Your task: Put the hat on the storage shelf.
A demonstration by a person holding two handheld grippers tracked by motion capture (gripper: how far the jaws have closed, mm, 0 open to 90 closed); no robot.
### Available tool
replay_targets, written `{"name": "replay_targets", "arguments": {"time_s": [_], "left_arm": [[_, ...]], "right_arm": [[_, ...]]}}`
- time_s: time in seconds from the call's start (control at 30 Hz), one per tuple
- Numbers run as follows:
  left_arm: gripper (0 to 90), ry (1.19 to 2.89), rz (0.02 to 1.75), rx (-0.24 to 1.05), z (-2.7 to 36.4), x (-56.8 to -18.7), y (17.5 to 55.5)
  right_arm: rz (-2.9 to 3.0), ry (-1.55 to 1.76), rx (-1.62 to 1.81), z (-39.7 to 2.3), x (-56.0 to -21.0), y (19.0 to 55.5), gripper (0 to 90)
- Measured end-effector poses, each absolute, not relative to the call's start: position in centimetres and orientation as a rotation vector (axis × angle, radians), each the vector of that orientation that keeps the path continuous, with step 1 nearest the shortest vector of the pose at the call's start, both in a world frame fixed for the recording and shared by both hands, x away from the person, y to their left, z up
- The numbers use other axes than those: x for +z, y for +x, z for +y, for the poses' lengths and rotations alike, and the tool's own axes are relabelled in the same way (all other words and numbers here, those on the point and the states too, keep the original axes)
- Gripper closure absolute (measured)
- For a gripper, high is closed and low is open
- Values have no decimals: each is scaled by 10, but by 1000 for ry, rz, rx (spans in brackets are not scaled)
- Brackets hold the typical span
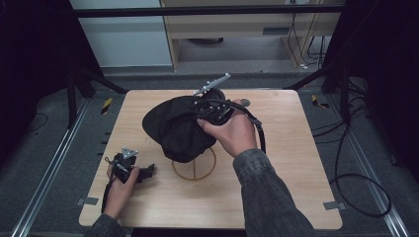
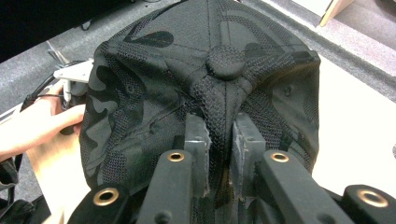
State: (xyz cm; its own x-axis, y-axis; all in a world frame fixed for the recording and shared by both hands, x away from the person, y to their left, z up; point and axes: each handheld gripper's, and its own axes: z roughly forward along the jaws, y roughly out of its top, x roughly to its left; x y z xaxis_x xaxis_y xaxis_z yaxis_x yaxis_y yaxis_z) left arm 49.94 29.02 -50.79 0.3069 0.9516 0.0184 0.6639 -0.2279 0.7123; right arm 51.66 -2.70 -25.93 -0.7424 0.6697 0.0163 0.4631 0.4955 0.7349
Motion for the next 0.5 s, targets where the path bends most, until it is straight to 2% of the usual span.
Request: {"name": "replay_targets", "arguments": {"time_s": [0.2, 0.3, 0.5], "left_arm": [[0, 1976, 1429, 620, 290, -508, 499], [0, 1976, 1429, 620, 290, -508, 499], [0, 1977, 1428, 619, 290, -508, 499]], "right_arm": [[2463, 960, 1101, -27, -259, 516, 730], [2457, 968, 1112, -29, -258, 515, 666], [2459, 960, 1126, -32, -256, 513, 649]]}}
